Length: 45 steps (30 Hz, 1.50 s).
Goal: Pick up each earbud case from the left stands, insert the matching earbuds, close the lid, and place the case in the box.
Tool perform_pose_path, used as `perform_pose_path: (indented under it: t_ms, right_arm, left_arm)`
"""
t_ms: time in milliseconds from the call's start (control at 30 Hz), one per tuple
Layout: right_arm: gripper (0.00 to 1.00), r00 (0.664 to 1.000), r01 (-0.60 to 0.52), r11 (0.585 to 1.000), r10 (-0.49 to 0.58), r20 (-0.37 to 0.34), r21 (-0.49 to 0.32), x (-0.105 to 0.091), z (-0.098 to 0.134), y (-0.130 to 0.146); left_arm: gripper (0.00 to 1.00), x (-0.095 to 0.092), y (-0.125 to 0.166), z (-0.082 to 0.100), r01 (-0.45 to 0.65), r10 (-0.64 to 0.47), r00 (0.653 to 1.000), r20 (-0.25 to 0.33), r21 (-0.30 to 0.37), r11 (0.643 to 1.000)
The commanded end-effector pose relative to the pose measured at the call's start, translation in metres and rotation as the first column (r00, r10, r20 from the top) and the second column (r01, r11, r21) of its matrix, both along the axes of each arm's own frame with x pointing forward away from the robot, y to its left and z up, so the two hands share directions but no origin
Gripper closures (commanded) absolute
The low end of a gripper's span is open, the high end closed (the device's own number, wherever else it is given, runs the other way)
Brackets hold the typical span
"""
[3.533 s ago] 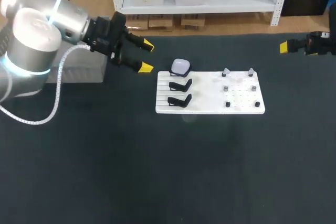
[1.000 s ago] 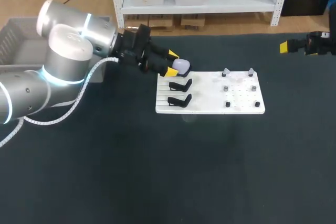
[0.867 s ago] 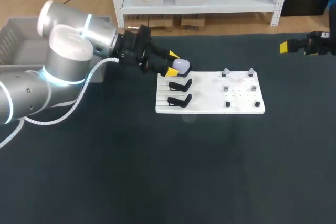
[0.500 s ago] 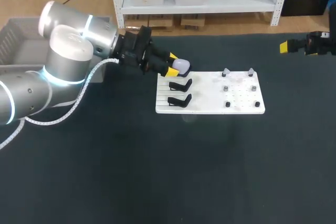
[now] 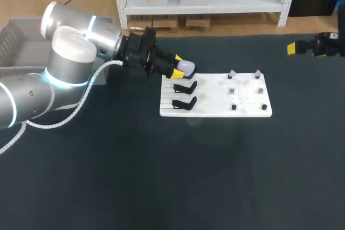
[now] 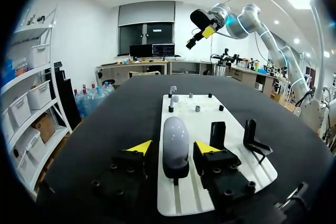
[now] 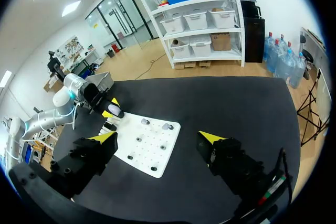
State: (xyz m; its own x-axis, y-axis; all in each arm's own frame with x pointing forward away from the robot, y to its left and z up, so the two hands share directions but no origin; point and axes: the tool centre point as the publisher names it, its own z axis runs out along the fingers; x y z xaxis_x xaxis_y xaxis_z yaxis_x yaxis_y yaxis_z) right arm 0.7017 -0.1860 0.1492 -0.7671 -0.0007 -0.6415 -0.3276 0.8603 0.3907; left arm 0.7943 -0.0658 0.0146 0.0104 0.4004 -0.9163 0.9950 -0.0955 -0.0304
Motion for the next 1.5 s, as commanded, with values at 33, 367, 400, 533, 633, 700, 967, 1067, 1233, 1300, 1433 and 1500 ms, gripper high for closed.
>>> perform_pose_path:
  t_ms: [33, 367, 400, 533, 633, 700, 967, 1067, 1233, 1300, 1433, 1500]
  right_arm:
    - [0.0, 1.0, 0.001, 1.0, -0.001, 0.0, -0.002, 0.0, 0.0, 0.0]
    - [0.0, 1.0, 0.001, 1.0, -0.001, 0.0, -0.002, 0.0, 0.0, 0.0]
    - [0.0, 1.0, 0.001, 1.0, -0.001, 0.0, -0.002, 0.0, 0.0, 0.0]
    - [0.0, 1.0, 0.001, 1.0, -0.001, 0.0, -0.002, 0.0, 0.0, 0.0]
    - [0.0, 1.0, 0.001, 1.0, -0.001, 0.0, -0.002, 0.0, 0.0, 0.0]
    - [0.0, 1.0, 0.001, 1.0, -0.001, 0.0, -0.002, 0.0, 0.0, 0.0]
    - [0.0, 1.0, 0.001, 1.0, -0.001, 0.0, -0.002, 0.0, 0.0, 0.0]
    - [0.0, 1.0, 0.001, 1.0, -0.001, 0.0, -0.002, 0.0, 0.0, 0.0]
    - [0.0, 1.0, 0.001, 1.0, -0.001, 0.0, -0.002, 0.0, 0.0, 0.0]
    - [0.0, 1.0, 0.001, 1.0, -0.001, 0.0, -0.002, 0.0, 0.0, 0.0]
    - [0.0, 1.0, 0.001, 1.0, -0.001, 0.0, -0.002, 0.0, 0.0, 0.0]
    - [0.0, 1.0, 0.001, 1.0, -0.001, 0.0, -0.002, 0.0, 0.0, 0.0]
  left_arm:
    - [0.53, 0.002, -0.001, -0.002, 0.008, -0.008, 1.0, -0.002, -0.003, 1.0]
    - [1.0, 0.0, 0.001, -0.002, 0.013, -0.013, 1.0, -0.003, -0.003, 1.0]
    - [1.0, 0.0, 0.002, -0.002, 0.012, -0.012, 1.0, -0.003, -0.004, 1.0]
    - [1.0, -0.002, 0.006, 0.005, 0.01, -0.01, 1.0, 0.006, -0.015, 1.0]
    - [1.0, -0.002, 0.01, 0.016, 0.003, -0.002, 1.0, 0.019, -0.042, 0.999]
    - [1.0, -0.002, 0.012, 0.026, 0.001, 0.001, 1.0, 0.028, -0.07, 0.998]
    - [1.0, -0.011, 0.014, 0.089, 0.034, -0.012, 0.995, 0.101, -0.215, 0.976]
    - [1.0, -0.019, 0.013, 0.108, 0.046, -0.016, 0.993, 0.118, -0.253, 0.966]
    - [1.0, -0.033, 0.007, 0.127, 0.063, -0.043, 0.996, 0.077, -0.274, 0.96]
    - [1.0, -0.041, 0.004, 0.13, 0.066, -0.055, 0.997, 0.049, -0.273, 0.96]
    - [1.0, -0.054, 0.0, 0.133, 0.076, -0.08, 0.997, -0.006, -0.275, 0.958]
    - [1.0, -0.058, 0.0, 0.134, 0.074, -0.083, 0.996, -0.021, -0.275, 0.959]
